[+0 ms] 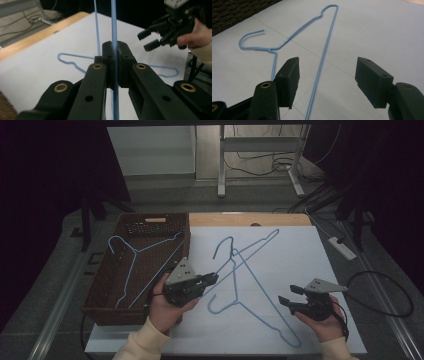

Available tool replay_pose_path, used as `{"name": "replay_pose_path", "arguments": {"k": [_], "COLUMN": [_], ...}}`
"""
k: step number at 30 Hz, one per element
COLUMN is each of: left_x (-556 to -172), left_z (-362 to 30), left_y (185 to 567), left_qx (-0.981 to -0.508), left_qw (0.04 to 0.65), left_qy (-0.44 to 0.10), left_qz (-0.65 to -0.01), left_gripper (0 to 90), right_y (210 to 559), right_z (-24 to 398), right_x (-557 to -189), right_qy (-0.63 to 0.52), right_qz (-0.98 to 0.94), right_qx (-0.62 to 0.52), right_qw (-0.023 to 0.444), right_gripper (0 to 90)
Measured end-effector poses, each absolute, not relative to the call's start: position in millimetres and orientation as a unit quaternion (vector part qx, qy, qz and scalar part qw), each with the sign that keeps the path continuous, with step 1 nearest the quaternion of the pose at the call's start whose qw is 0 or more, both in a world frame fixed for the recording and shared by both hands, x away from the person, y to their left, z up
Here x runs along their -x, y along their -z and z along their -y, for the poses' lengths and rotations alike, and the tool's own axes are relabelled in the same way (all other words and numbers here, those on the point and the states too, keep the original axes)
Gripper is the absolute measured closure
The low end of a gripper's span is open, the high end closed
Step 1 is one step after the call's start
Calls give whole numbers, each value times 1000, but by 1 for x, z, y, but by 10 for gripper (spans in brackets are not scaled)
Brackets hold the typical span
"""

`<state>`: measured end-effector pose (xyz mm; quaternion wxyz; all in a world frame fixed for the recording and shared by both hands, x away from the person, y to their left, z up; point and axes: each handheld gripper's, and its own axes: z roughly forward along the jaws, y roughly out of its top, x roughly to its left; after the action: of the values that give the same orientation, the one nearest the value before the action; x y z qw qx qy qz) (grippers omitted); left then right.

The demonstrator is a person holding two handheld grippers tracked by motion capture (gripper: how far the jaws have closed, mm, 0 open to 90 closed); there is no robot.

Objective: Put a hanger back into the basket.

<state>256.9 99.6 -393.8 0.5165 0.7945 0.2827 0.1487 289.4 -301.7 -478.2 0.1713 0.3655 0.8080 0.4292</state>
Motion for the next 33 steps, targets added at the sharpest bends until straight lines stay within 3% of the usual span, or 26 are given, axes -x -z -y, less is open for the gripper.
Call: {"name": "replay_pose_path", "arguments": {"k": [33], "left_x": [-268], "left_z": [-218], "left_y": [371], "left_qx": [-749], "left_qw": [529], "left_qy": [-179], "left_qz": [-357], "left_gripper": [864], "right_y": [482], "right_z": [301], "right_x": [-291], "right_qy": [-418], "right_qz": [-813], "right_qx": [-366], "right_qw": [173], "right_gripper": [366]}}
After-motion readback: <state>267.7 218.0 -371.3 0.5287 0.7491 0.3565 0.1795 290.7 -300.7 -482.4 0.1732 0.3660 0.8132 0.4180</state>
